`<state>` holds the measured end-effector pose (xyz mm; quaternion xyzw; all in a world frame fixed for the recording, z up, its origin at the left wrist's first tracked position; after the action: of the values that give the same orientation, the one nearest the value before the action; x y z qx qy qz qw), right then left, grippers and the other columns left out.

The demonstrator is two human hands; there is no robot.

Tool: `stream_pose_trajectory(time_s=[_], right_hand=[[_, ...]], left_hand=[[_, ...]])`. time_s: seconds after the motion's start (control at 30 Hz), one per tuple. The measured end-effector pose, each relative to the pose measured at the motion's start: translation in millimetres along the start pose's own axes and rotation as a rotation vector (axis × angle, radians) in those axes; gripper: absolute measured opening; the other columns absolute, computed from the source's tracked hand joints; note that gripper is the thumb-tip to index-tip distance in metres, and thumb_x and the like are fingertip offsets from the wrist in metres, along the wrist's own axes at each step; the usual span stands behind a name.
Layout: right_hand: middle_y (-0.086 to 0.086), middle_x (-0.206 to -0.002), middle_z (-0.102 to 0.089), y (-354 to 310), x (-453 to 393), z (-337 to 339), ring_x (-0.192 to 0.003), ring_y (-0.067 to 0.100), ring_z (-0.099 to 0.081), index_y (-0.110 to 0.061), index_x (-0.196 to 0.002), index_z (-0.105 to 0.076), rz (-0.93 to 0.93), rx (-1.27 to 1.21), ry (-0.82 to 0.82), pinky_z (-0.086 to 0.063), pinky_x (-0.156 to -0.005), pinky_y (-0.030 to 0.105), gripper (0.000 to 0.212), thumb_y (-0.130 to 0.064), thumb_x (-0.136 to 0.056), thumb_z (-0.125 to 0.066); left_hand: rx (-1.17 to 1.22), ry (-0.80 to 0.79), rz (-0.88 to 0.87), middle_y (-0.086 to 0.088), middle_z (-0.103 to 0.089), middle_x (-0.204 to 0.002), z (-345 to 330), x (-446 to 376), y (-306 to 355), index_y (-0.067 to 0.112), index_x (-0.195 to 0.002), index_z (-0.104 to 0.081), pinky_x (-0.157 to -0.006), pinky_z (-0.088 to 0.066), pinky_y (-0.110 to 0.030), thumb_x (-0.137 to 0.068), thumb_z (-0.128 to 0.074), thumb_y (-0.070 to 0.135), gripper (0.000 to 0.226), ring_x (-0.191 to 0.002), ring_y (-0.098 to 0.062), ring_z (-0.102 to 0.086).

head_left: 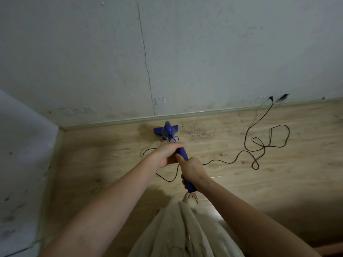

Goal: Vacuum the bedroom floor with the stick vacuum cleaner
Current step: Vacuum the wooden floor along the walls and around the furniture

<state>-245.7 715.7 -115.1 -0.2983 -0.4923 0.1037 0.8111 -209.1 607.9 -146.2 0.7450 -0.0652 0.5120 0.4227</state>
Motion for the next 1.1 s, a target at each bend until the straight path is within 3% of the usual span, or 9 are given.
stream_pose_trajectory(time_s=[0.13, 0.27, 0.4, 0.47, 0.6, 0.9, 1.1], right_hand=[[0.007, -0.064, -0.056, 0, -20, -5, -0.046, 0.019, -0.055, -0.009, -0.079, -0.047, 0.030, 0.101, 0.017, -0.048, -0.046, 0.029, 0.046, -0.050, -0.099, -0.041], [0.006, -0.065, -0.055, 1, -15, 5, -0.046, 0.018, -0.053, -0.009, -0.082, -0.047, 0.002, 0.095, -0.009, -0.047, -0.045, 0.028, 0.045, -0.050, -0.099, -0.041], [0.008, -0.065, -0.053, 1, 6, 17, -0.043, 0.018, -0.050, -0.008, -0.080, -0.046, -0.018, 0.022, -0.047, -0.043, -0.041, 0.025, 0.042, -0.045, -0.100, -0.043], [0.009, -0.067, -0.053, 2, 12, 18, -0.043, 0.017, -0.050, -0.007, -0.085, -0.047, -0.034, 0.009, -0.078, -0.045, -0.042, 0.026, 0.040, -0.044, -0.100, -0.043], [0.009, -0.068, -0.054, 1, 0, 17, -0.043, 0.017, -0.051, -0.005, -0.093, -0.049, -0.008, 0.031, -0.054, -0.045, -0.043, 0.027, 0.042, -0.046, -0.099, -0.043], [0.006, -0.063, -0.053, 2, -30, 15, -0.044, 0.016, -0.051, -0.009, -0.082, -0.045, 0.004, 0.101, -0.034, -0.043, -0.041, 0.025, 0.044, -0.049, -0.100, -0.040], [0.008, -0.063, -0.052, -4, -16, 30, -0.042, 0.018, -0.049, -0.008, -0.081, -0.045, -0.010, 0.029, -0.078, -0.042, -0.040, 0.024, 0.041, -0.044, -0.099, -0.044]], left_hand=[[-0.014, 0.060, -0.009, -0.015, -0.066, -0.090, -2, -12, 7, 0.006, -0.100, -0.058, -0.068, -0.054, -0.033, -0.092, -0.062, 0.019, 0.016, -0.073, -0.023, -0.064], [-0.004, 0.029, 0.009, -0.015, -0.067, -0.092, -6, -13, 6, 0.005, -0.101, -0.059, -0.072, -0.056, -0.033, -0.092, -0.062, 0.020, 0.017, -0.079, -0.024, -0.065], [0.003, -0.028, 0.038, -0.012, -0.064, -0.091, -9, -6, -1, 0.009, -0.099, -0.059, -0.051, -0.053, -0.023, -0.090, -0.065, 0.023, 0.017, -0.070, -0.018, -0.061], [-0.002, -0.041, 0.047, -0.014, -0.064, -0.095, -9, -5, -5, 0.008, -0.106, -0.061, -0.050, -0.051, -0.022, -0.090, -0.065, 0.024, 0.023, -0.067, -0.017, -0.061], [-0.003, -0.057, 0.049, -0.014, -0.065, -0.096, -7, -8, 3, 0.007, -0.106, -0.060, -0.058, -0.054, -0.025, -0.090, -0.065, 0.027, 0.026, -0.072, -0.018, -0.063], [0.026, 0.043, 0.035, -0.011, -0.065, -0.084, -19, -22, 13, 0.008, -0.099, -0.055, -0.071, -0.054, -0.031, -0.095, -0.057, 0.019, 0.012, -0.075, -0.021, -0.063], [0.015, -0.037, 0.049, -0.015, -0.064, -0.101, -15, -20, 12, 0.005, -0.112, -0.059, -0.075, -0.055, -0.030, -0.092, -0.062, 0.026, 0.030, -0.086, -0.023, -0.061]])
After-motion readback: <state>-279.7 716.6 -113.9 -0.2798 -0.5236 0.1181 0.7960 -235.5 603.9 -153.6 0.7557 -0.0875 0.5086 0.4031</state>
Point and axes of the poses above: each hand's wrist, its own x-axis away from the middle knuckle, its own z-axis out of the back of the hand, y = z × x, the point moved 1 cm from there along -x, towards the middle knuckle
